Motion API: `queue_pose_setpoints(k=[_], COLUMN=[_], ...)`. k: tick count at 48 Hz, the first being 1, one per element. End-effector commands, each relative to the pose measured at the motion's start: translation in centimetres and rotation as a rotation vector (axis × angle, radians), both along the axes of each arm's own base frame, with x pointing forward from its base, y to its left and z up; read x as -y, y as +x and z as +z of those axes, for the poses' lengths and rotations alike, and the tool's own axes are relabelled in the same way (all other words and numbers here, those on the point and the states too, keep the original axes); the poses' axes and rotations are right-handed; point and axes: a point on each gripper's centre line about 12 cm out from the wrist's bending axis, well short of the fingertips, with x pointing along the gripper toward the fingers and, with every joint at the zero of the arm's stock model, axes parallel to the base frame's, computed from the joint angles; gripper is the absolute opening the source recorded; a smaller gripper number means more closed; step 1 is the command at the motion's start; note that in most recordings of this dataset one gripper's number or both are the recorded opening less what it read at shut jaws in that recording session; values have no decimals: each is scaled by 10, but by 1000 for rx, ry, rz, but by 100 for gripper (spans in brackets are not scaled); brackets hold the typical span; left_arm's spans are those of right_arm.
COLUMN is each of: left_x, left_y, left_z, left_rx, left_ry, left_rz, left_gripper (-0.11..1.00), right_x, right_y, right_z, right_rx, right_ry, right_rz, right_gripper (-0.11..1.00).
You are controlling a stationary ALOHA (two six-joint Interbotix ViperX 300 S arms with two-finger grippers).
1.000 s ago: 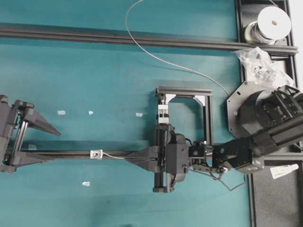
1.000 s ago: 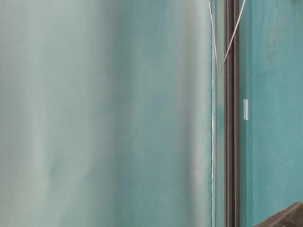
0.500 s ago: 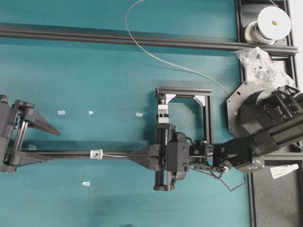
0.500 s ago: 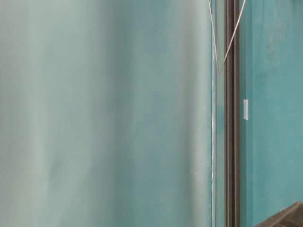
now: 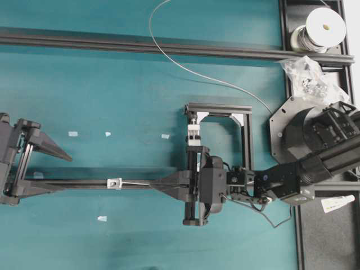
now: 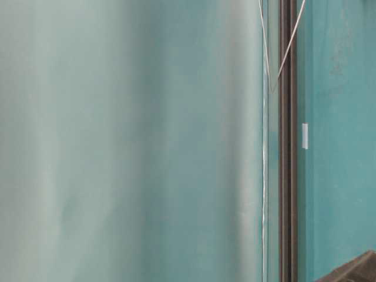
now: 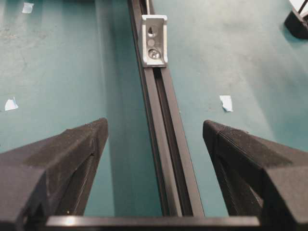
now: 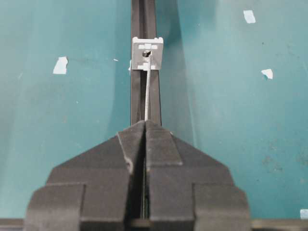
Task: Insert the wire through the hole in the metal fitting.
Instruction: 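Push the wire tip left through the bracket hole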
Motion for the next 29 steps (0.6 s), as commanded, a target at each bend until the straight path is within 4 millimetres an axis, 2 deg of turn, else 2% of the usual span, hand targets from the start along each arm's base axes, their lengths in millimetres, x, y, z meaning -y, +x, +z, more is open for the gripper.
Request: queue_pose_setpoints(k=[1,29], left_x=[0,-1], left_y=[3,3], left_z=[6,6], left_rx=[22,23], left_ry=[-6,-4], left_rz=[3,4], left_gripper=[87,87], right_x=[-3,-6], right_y=[3,5], right_z=[7,8], right_rx=[29,22], right_ry=[10,13], right_rz=[3,15], right_gripper=[-1,-1])
